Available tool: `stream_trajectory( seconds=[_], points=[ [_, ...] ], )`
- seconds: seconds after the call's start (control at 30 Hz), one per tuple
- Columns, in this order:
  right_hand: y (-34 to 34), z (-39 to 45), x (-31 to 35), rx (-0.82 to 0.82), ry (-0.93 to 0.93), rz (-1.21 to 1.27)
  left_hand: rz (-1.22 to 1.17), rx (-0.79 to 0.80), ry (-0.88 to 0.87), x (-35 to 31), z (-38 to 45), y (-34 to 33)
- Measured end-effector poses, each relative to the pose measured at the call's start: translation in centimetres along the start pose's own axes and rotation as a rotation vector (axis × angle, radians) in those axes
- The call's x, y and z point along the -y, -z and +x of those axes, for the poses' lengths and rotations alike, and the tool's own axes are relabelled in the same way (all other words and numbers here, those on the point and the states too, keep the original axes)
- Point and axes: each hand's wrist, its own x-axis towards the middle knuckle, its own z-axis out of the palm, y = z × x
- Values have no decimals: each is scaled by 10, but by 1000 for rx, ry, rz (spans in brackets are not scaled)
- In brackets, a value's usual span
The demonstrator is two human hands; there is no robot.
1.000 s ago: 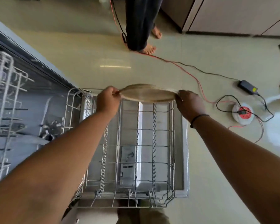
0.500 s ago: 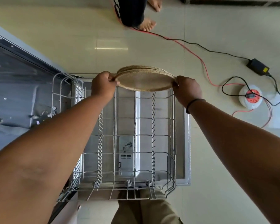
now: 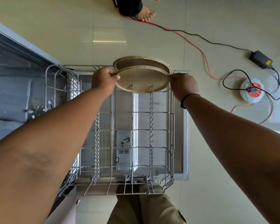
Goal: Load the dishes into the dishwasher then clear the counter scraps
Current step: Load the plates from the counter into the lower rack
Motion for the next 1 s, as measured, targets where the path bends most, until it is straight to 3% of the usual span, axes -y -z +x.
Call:
stream_trajectory(
  seconds=[0.23, 0.43, 0.6, 0.73, 1.0],
  points=[
    [-1, -29, -8, 72, 7, 74, -115, 30, 8, -16, -26, 2],
    [4, -92, -9, 186, 48, 48, 181, 276, -18, 1, -110, 26],
    [9, -163, 3, 365, 224, -143, 409, 457, -45, 22, -203, 63],
    [20, -223, 21, 444, 410, -355, 494, 370, -79, 28, -283, 96],
    [47, -328, 76, 456, 938, -677, 381, 137, 32, 46, -433, 140]
  ],
)
